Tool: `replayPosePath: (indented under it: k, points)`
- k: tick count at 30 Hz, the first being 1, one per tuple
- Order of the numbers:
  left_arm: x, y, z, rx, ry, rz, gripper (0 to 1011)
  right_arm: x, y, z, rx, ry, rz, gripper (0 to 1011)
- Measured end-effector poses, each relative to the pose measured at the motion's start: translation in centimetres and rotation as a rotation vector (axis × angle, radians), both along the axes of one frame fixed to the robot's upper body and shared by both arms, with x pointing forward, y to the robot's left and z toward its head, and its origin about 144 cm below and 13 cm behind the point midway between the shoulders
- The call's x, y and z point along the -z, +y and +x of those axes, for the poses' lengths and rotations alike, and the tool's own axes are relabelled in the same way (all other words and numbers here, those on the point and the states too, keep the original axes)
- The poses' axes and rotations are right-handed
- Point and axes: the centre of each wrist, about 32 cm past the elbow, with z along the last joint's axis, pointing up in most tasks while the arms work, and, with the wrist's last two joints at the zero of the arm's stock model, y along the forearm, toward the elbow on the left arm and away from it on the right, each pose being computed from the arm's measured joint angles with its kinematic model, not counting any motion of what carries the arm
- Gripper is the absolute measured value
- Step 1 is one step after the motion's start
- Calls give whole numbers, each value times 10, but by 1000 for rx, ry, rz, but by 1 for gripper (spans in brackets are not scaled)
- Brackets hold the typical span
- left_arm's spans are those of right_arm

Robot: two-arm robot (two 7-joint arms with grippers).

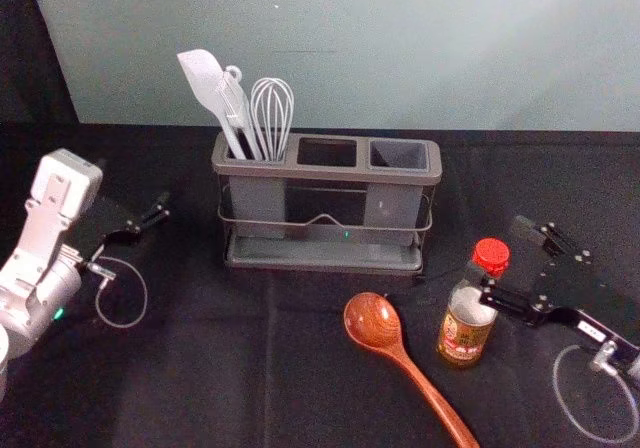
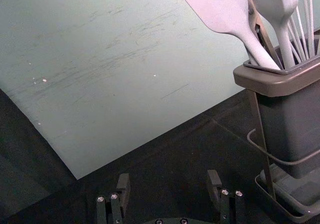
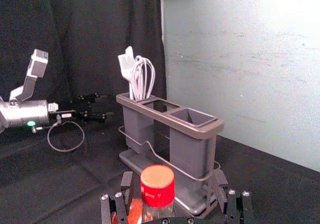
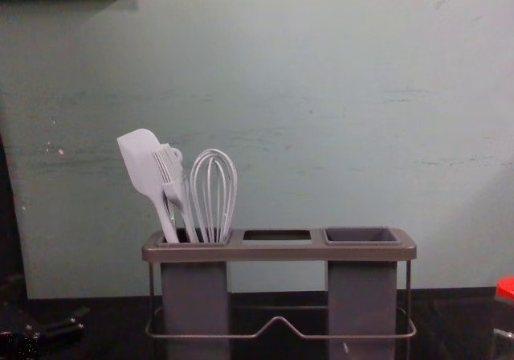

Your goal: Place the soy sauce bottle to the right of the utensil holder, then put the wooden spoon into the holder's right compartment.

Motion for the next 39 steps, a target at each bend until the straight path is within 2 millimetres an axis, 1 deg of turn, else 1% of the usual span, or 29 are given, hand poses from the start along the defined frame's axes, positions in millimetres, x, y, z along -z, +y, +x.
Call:
replayPosePath:
  k: [6, 17, 19, 20, 21, 23, 24, 27, 29, 30, 31, 32, 33, 34, 35, 36, 37, 39]
  points:
    - [0, 0, 0, 0, 0, 0, 1005, 6, 9, 11, -16, 10, 19, 1004]
    - [0, 0, 0, 0, 0, 0, 1005, 11, 15, 15, -12, 14, 25, 1004]
    - [0, 0, 0, 0, 0, 0, 1005, 11, 16, 15, -12, 12, 26, 983]
    - [0, 0, 0, 0, 0, 0, 1005, 11, 16, 15, -12, 13, 26, 967]
    - [0, 0, 0, 0, 0, 0, 1005, 11, 17, 14, -12, 14, 27, 930]
    - [0, 0, 0, 0, 0, 0, 1005, 11, 17, 14, -15, 15, 28, 899]
    - [0, 0, 0, 0, 0, 0, 1005, 11, 18, 14, -17, 16, 29, 852]
    - [0, 0, 0, 0, 0, 0, 1005, 10, 19, 13, -22, 17, 29, 796]
    - [0, 0, 0, 0, 0, 0, 1005, 10, 19, 13, -24, 18, 29, 722]
    - [0, 0, 0, 0, 0, 0, 1005, 10, 19, 13, -25, 18, 30, 711]
    - [0, 0, 0, 0, 0, 0, 1005, 10, 19, 13, -27, 19, 29, 643]
    - [0, 0, 0, 0, 0, 0, 1005, 10, 19, 13, -28, 20, 30, 643]
    - [0, 0, 0, 0, 0, 0, 1005, 9, 19, 13, -29, 20, 31, 602]
    - [0, 0, 0, 0, 0, 0, 1005, 9, 18, 13, -29, 24, 33, 583]
    - [0, 0, 0, 0, 0, 0, 1005, 9, 18, 13, -29, 26, 34, 521]
    - [0, 0, 0, 0, 0, 0, 1005, 9, 18, 13, -29, 28, 34, 511]
    - [0, 0, 0, 0, 0, 0, 1005, 8, 18, 12, -30, 29, 34, 459]
    - [0, 0, 0, 0, 0, 0, 1005, 7, 17, 12, -31, 30, 35, 403]
